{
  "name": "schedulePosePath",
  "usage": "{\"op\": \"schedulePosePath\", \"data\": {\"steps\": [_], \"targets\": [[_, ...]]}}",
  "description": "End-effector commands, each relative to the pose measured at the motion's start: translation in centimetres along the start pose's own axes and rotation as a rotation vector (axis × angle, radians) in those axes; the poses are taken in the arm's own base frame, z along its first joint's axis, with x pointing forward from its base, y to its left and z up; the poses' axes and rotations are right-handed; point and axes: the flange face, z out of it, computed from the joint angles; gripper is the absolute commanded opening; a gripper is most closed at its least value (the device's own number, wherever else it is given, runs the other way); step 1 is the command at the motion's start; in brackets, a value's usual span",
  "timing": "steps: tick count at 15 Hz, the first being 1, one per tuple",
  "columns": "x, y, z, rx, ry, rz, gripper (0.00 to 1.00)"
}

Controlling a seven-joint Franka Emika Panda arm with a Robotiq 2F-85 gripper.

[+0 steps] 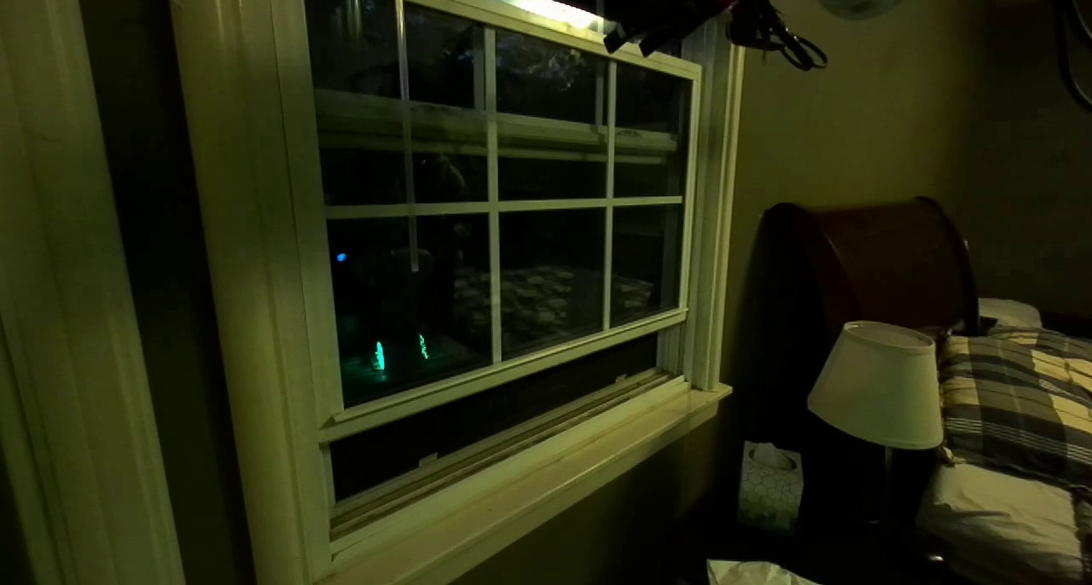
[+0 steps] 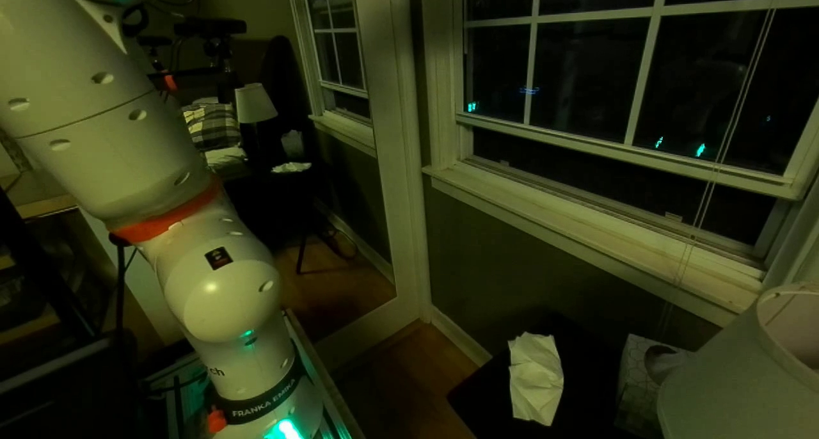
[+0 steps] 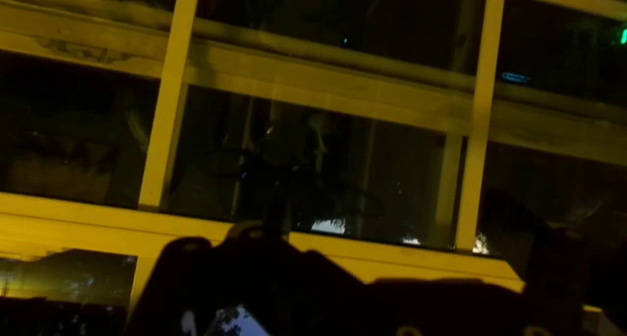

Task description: Push the window down

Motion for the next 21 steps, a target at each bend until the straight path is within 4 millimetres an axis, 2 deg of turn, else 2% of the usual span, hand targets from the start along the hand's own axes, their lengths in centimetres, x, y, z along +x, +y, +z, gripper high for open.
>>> {"op": "schedulePosePath", "data": {"steps": [1, 5, 9, 21], "targets": [[3.1, -0.2, 0.7, -0.002, 0.111, 0.08, 1.0], [5.4, -0.2, 0.8, -0.005, 0.205, 0.125, 1.0], [6.6, 0.0, 1.6, 0.013, 0.291, 0.149, 1.0], [8.0, 0.3, 8.2, 0.024, 0.363, 0.115, 1.0]]}}
